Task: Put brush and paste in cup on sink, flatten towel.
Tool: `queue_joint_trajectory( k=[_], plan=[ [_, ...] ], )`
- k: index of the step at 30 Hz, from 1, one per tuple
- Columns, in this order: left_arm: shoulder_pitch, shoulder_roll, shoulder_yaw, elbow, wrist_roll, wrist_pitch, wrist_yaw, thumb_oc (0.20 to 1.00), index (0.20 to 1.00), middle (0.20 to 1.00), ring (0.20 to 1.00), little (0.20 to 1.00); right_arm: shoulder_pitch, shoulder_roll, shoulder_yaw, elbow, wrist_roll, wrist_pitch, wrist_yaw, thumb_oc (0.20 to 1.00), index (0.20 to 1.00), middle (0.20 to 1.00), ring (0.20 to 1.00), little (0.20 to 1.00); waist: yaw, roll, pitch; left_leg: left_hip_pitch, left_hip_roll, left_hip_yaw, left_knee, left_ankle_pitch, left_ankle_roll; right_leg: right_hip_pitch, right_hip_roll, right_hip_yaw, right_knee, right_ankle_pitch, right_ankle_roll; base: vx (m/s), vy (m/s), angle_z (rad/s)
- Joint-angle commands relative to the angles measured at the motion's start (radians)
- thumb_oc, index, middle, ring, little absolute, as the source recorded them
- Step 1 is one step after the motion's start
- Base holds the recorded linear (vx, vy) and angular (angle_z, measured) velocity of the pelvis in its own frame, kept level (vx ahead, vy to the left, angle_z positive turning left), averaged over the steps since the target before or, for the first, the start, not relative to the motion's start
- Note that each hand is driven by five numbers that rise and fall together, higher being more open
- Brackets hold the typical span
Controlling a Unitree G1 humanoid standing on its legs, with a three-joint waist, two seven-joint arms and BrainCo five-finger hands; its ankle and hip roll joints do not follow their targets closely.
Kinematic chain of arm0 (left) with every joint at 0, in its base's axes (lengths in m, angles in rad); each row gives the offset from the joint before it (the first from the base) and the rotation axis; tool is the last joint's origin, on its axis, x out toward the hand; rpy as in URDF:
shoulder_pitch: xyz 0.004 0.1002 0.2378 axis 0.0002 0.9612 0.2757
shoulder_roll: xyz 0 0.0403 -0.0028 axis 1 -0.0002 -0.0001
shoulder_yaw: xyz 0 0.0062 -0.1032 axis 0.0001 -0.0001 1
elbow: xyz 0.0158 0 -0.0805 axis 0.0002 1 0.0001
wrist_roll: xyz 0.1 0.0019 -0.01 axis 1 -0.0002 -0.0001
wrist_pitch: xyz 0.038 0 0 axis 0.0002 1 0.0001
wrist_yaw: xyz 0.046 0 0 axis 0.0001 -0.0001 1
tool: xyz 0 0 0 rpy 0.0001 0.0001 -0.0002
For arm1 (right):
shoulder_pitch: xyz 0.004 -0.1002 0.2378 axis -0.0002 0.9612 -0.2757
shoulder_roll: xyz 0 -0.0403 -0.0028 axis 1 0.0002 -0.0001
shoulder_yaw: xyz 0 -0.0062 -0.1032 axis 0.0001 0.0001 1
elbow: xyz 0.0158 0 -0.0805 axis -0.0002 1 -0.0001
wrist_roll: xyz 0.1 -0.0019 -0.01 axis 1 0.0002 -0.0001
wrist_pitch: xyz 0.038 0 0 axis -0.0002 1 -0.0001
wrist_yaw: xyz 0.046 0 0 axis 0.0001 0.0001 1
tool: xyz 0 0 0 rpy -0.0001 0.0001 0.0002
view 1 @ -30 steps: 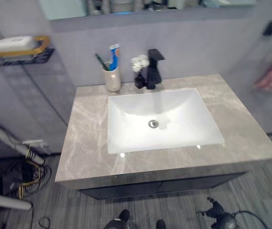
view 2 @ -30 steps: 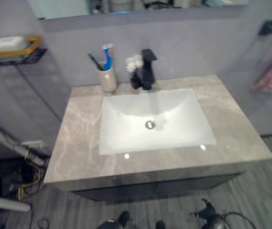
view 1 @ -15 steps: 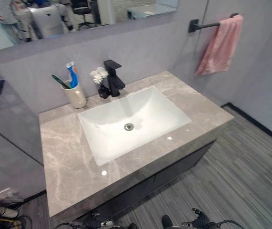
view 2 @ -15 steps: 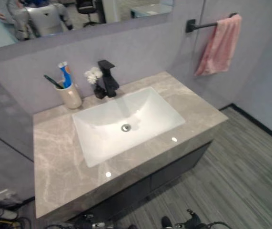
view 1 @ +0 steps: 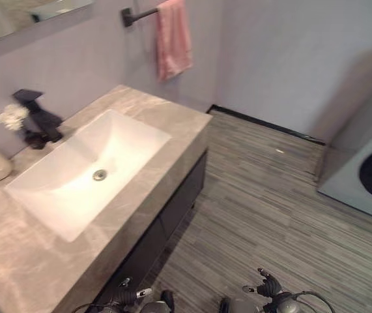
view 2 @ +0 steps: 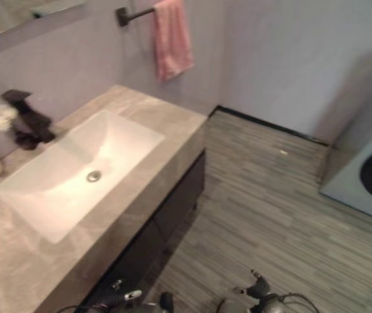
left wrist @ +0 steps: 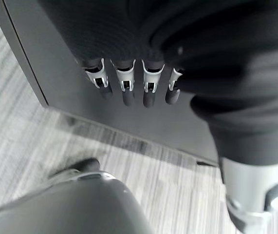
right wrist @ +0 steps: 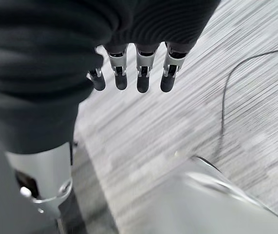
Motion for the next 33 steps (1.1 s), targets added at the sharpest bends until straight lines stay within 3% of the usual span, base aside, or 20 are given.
queue_joint_trajectory(
  k=[1, 6, 7, 8, 9, 10, 11, 13, 14, 19, 20, 23, 27, 30, 31, 33],
  plan=[
    [-0.064, 0.007, 0.015, -0.001, -0.037, -0.032, 0.020, 1.000, 1.000, 1.000, 1.000, 1.000, -0.020, -0.062, -0.014, -0.012, 0.007, -0.023, -0.028, 1.000, 1.000, 1.000, 1.000, 1.000, -0.002, -0.027, -0.018, 0.033, -0.099, -0.119, 0.010, -0.078, 0.063, -0.012, 0.063, 0.115, -0.125, 0.101, 0.024, 0.14, -0.316, -0.90],
    [-0.105, 0.016, 0.018, 0.017, -0.029, -0.029, 0.032, 1.000, 1.000, 1.000, 1.000, 1.000, 0.001, -0.081, -0.005, -0.024, 0.014, -0.030, -0.032, 1.000, 1.000, 1.000, 1.000, 1.000, -0.021, -0.054, -0.006, 0.003, -0.051, -0.142, 0.156, -0.058, 0.024, 0.041, 0.130, 0.172, -0.189, 0.098, -0.019, 0.12, -0.264, -0.20],
    [-0.119, 0.019, 0.008, 0.016, -0.026, -0.031, 0.041, 1.000, 1.000, 1.000, 1.000, 1.000, -0.006, -0.081, 0.005, -0.009, 0.005, -0.030, -0.036, 1.000, 1.000, 1.000, 1.000, 1.000, -0.012, -0.060, 0.001, -0.023, -0.064, -0.187, 0.204, -0.035, 0.015, 0.043, 0.135, 0.182, -0.187, 0.099, -0.026, 0.05, -0.126, -0.19],
    [-0.129, 0.022, 0.004, 0.017, -0.027, -0.033, 0.051, 1.000, 1.000, 1.000, 1.000, 1.000, -0.021, -0.079, 0.018, 0.010, 0.000, -0.026, -0.038, 1.000, 1.000, 1.000, 1.000, 1.000, 0.008, -0.063, 0.006, -0.042, -0.122, -0.287, 0.233, -0.023, 0.018, 0.043, 0.141, 0.205, -0.183, 0.098, -0.033, 0.03, -0.075, -0.49],
    [-0.130, 0.022, 0.004, 0.017, -0.027, -0.033, 0.051, 1.000, 1.000, 1.000, 1.000, 1.000, -0.022, -0.078, 0.018, 0.010, 0.000, -0.026, -0.038, 1.000, 1.000, 1.000, 1.000, 1.000, 0.006, -0.064, 0.004, -0.045, -0.124, -0.288, 0.232, -0.020, 0.018, 0.040, 0.140, 0.204, -0.183, 0.099, -0.032, 0.06, -0.033, -1.06],
    [-0.131, 0.022, 0.005, 0.010, -0.033, -0.036, 0.055, 1.000, 1.000, 1.000, 1.000, 1.000, -0.036, -0.078, 0.024, 0.028, -0.006, -0.025, -0.037, 1.000, 1.000, 1.000, 1.000, 1.000, 0.024, -0.067, 0.005, -0.058, -0.187, -0.380, 0.226, -0.030, 0.029, 0.044, 0.144, 0.232, -0.183, 0.099, -0.031, 0.11, -0.026, -1.23],
    [-0.129, 0.032, 0.019, 0.012, -0.037, -0.048, 0.060, 1.000, 1.000, 1.000, 1.000, 1.000, -0.039, -0.073, 0.025, 0.044, -0.009, -0.025, -0.032, 1.000, 1.000, 1.000, 1.000, 1.000, 0.024, -0.069, 0.001, -0.083, -0.211, -0.397, 0.176, -0.030, 0.028, 0.050, 0.146, 0.269, -0.190, 0.104, -0.020, 0.17, -0.009, -1.02],
    [-0.116, 0.042, 0.040, 0.013, -0.020, -0.055, 0.095, 1.000, 1.000, 1.000, 1.000, 1.000, -0.031, -0.082, 0.034, 0.062, -0.033, -0.022, -0.054, 1.000, 1.000, 1.000, 1.000, 1.000, 0.021, -0.065, -0.010, -0.105, -0.213, -0.386, 0.111, -0.013, 0.027, 0.059, 0.153, 0.298, -0.181, 0.103, -0.017, 0.19, 0.040, -0.41],
    [-0.103, 0.045, 0.046, -0.003, -0.057, -0.063, 0.084, 1.000, 1.000, 1.000, 1.000, 1.000, -0.032, -0.070, 0.029, 0.047, -0.021, -0.027, -0.042, 1.000, 1.000, 1.000, 1.000, 1.000, 0.032, -0.068, 0.001, -0.103, -0.229, -0.413, 0.138, -0.005, 0.023, 0.062, 0.157, 0.320, -0.166, 0.098, -0.014, 0.13, 0.040, -0.27],
    [-0.063, 0.029, 0.093, -0.010, -0.122, -0.083, 0.075, 1.000, 1.000, 1.000, 1.000, 1.000, -0.030, -0.034, -0.030, 0.032, 0.104, -0.049, -0.032, 1.000, 1.000, 1.000, 1.000, 1.000, -0.009, -0.054, -0.020, -0.020, -0.211, -0.386, 0.039, -0.027, 0.047, 0.064, 0.165, 0.337, -0.159, 0.079, -0.022, 0.08, 0.059, -0.72],
    [-0.052, 0.024, 0.094, -0.023, -0.128, -0.085, 0.072, 1.000, 1.000, 1.000, 1.000, 1.000, -0.028, -0.017, -0.048, 0.039, 0.155, -0.055, -0.020, 1.000, 1.000, 1.000, 1.000, 1.000, -0.015, -0.051, -0.019, -0.008, -0.212, -0.372, 0.041, -0.040, 0.056, 0.062, 0.167, 0.345, -0.139, 0.067, -0.022, 0.10, 0.118, -0.07],
    [-0.051, 0.030, 0.064, -0.027, -0.082, -0.082, 0.060, 1.000, 1.000, 1.000, 1.000, 1.000, -0.037, 0.005, -0.018, 0.070, 0.125, -0.046, -0.002, 1.000, 1.000, 1.000, 1.000, 1.000, 0.001, -0.053, -0.013, 0.000, -0.234, -0.359, 0.102, -0.095, 0.083, 0.073, 0.157, 0.369, -0.126, 0.064, -0.010, 0.06, 0.167, -0.11],
    [-0.049, 0.027, 0.059, -0.029, -0.075, -0.085, 0.062, 1.000, 1.000, 1.000, 1.000, 1.000, -0.038, 0.016, -0.011, 0.054, 0.134, -0.048, 0.008, 1.000, 1.000, 1.000, 1.000, 1.000, 0.009, -0.051, -0.022, 0.009, -0.234, -0.346, 0.083, -0.095, 0.091, 0.060, 0.145, 0.388, -0.117, 0.074, 0.009, -0.01, 0.120, -0.15],
    [-0.057, 0.038, 0.047, -0.049, -0.067, -0.082, 0.063, 1.000, 1.000, 1.000, 1.000, 1.000, -0.054, 0.027, 0.015, 0.031, 0.124, -0.050, 0.012, 1.000, 1.000, 1.000, 1.000, 1.000, 0.027, -0.059, -0.007, -0.003, -0.215, -0.322, 0.116, -0.096, 0.089, 0.006, 0.170, 0.322, 0.004, 0.050, 0.014, -0.06, 0.005, -0.21],
    [-0.057, 0.038, 0.047, -0.049, -0.067, -0.082, 0.063, 1.000, 1.000, 1.000, 1.000, 1.000, -0.054, 0.027, 0.015, 0.031, 0.124, -0.050, 0.012, 1.000, 1.000, 1.000, 1.000, 1.000, 0.027, -0.059, -0.008, -0.005, -0.216, -0.322, 0.117, -0.097, 0.089, 0.004, 0.170, 0.322, 0.006, 0.049, 0.014, -0.05, -0.031, -0.41],
    [-0.055, 0.044, 0.059, -0.080, -0.113, -0.077, 0.056, 1.000, 1.000, 1.000, 1.000, 1.000, -0.062, 0.030, 0.029, 0.013, 0.111, -0.047, 0.013, 1.000, 1.000, 1.000, 1.000, 1.000, 0.039, -0.079, 0.000, -0.006, -0.218, -0.305, 0.143, -0.113, 0.082, 0.005, 0.145, 0.241, -0.016, 0.045, 0.016, -0.02, -0.063, -0.21]
  ],
)
